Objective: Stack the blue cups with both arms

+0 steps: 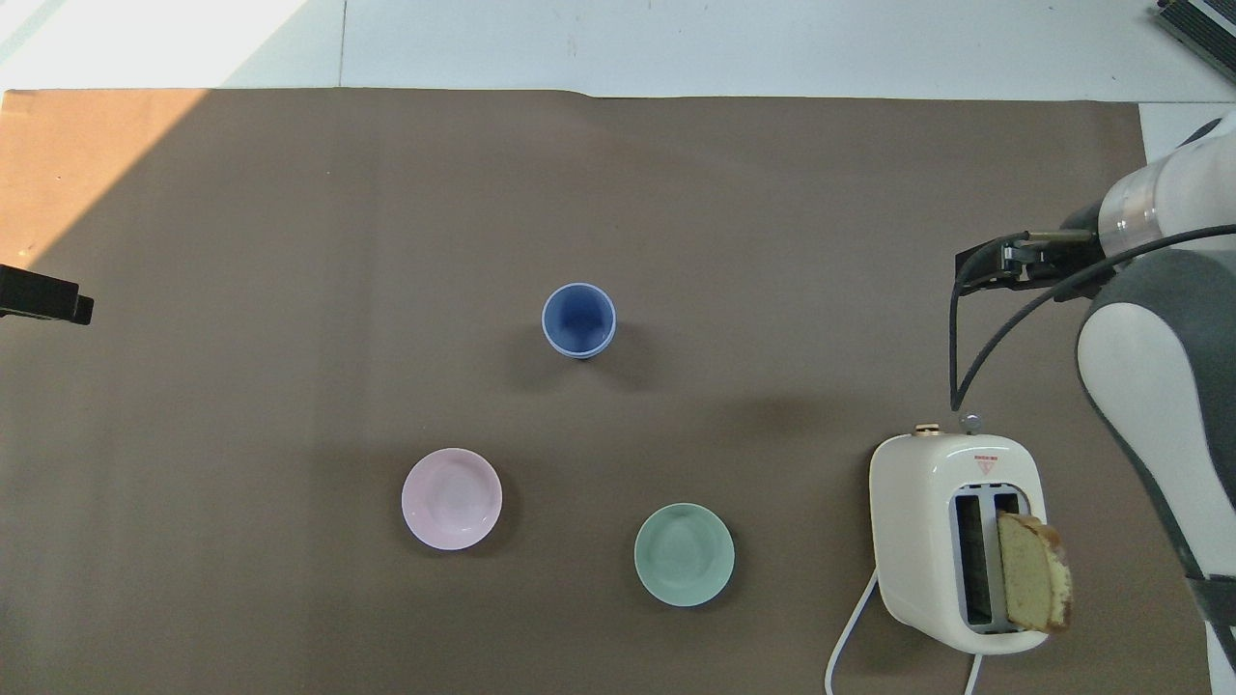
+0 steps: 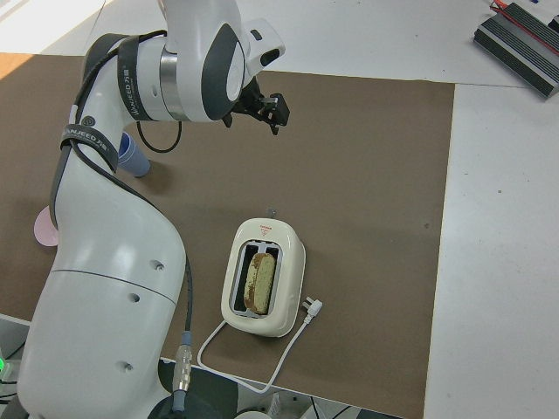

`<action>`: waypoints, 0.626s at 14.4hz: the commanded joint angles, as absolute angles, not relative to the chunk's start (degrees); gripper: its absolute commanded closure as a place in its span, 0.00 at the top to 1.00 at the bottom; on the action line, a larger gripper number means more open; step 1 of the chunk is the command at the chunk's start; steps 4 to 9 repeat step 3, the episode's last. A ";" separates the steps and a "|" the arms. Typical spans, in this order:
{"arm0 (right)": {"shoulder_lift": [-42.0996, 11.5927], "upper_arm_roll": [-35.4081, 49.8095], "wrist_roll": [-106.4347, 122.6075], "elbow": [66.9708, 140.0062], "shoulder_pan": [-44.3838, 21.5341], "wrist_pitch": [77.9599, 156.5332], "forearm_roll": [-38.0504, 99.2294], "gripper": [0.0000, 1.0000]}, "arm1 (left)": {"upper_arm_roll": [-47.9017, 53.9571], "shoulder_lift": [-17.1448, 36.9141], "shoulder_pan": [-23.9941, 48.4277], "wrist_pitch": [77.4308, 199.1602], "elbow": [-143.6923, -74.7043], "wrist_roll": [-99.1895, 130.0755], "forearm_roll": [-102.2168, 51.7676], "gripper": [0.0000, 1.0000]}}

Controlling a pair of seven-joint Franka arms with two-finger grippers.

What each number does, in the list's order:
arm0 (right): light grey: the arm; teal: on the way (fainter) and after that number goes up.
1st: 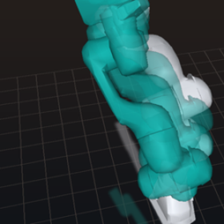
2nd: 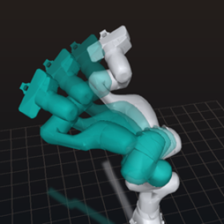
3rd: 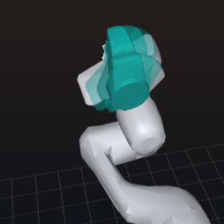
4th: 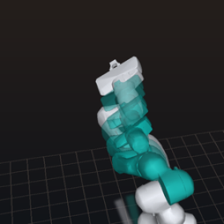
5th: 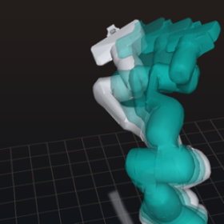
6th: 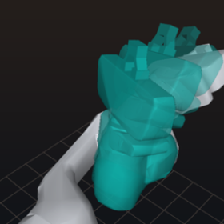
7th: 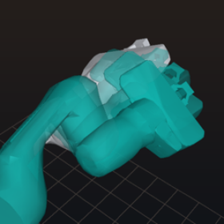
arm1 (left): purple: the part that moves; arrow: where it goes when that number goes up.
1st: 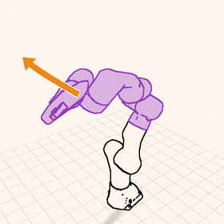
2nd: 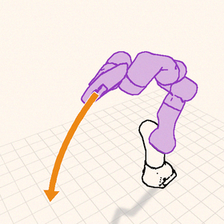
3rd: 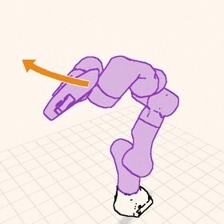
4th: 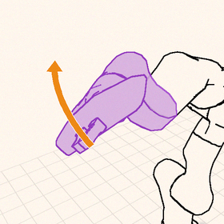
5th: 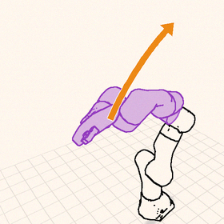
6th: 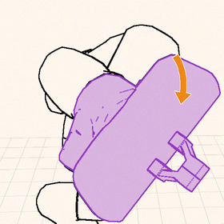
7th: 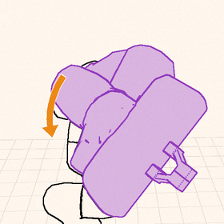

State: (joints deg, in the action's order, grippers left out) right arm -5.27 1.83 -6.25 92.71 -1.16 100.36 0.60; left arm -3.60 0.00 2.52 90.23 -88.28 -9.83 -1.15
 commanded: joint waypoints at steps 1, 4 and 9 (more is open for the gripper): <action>-3.87 2.11 -4.83 92.11 -0.88 100.11 0.26 1.00 | -3.52 0.79 2.46 89.12 -86.57 -9.93 -1.50 1.00; -3.78 2.20 -4.83 91.93 -0.62 99.58 0.35 1.00 | -3.52 0.79 2.37 89.03 -86.57 -9.93 -1.41 1.00; -3.78 2.20 -4.83 91.93 -0.62 99.58 0.35 1.00 | -3.52 0.79 2.37 89.03 -86.57 -9.93 -1.41 1.00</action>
